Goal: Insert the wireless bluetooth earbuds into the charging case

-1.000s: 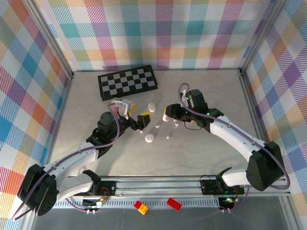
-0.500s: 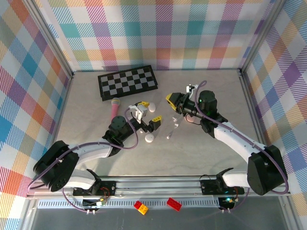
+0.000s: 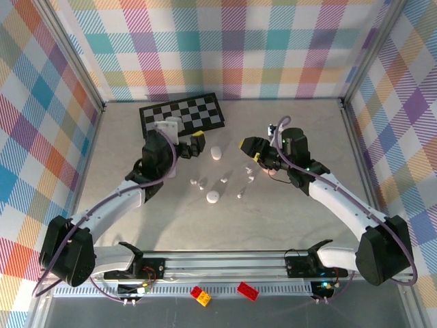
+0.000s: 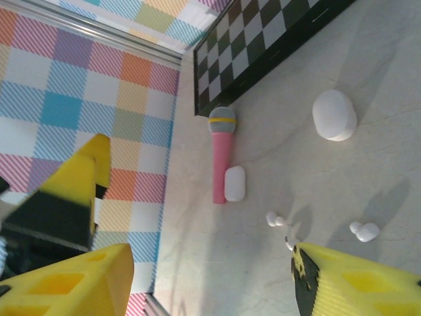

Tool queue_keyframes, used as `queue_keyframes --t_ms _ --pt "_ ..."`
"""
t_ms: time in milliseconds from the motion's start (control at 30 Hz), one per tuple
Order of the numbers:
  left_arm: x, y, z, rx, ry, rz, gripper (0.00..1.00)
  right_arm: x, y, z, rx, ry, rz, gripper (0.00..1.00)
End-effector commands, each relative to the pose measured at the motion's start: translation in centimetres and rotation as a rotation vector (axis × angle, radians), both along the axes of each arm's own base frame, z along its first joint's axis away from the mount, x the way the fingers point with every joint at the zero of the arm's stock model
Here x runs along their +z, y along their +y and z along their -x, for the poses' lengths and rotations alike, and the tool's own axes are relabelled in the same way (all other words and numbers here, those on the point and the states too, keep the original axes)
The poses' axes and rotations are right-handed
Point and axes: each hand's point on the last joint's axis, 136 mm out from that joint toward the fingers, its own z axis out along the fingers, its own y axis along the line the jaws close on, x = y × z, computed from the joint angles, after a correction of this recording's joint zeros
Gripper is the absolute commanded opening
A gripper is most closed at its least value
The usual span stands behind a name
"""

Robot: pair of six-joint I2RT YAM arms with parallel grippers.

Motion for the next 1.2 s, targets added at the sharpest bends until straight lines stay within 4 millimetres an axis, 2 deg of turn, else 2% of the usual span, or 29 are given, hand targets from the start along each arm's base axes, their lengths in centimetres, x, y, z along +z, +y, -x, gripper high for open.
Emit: queue_keyframes --t_ms 0,67,133,333,567,767,933,1167 --pt "-8.5 4.0 1.2 0.140 0.424 -0.168 1.00 -0.8 0.6 0.0 0.036 -0.034 0.094 0.66" --pt "-10.6 5.1 1.8 0.177 0.557 -0.205 0.97 -1.1 0.7 -0.1 0.042 -0.031 0.103 0.67" --pt "-12.4 5.2 2.4 0.176 0.657 -0.232 0.94 -1.3 0.8 -0.1 0.049 -0.029 0.115 0.68" --pt "-16.3 6.9 2.8 0.256 0.855 -0.296 0.87 -1.7 1.1 0.1 0.072 -0.033 0.126 0.69" --pt "-18.2 7.8 1.3 0.284 0.904 -0.367 0.83 -2.2 1.1 0.3 0.072 -0.025 0.132 0.70" --pt "-20.0 7.7 0.1 0.265 0.967 -0.380 0.72 -2.3 1.1 0.4 0.071 -0.022 0.130 0.70" --pt "-21.1 8.5 -0.4 0.299 0.991 -0.424 0.71 -2.6 1.1 0.5 0.073 -0.014 0.137 0.70" --pt "-22.6 8.6 -0.7 0.297 1.024 -0.430 0.70 -2.8 1.1 0.4 0.072 -0.008 0.135 0.70"
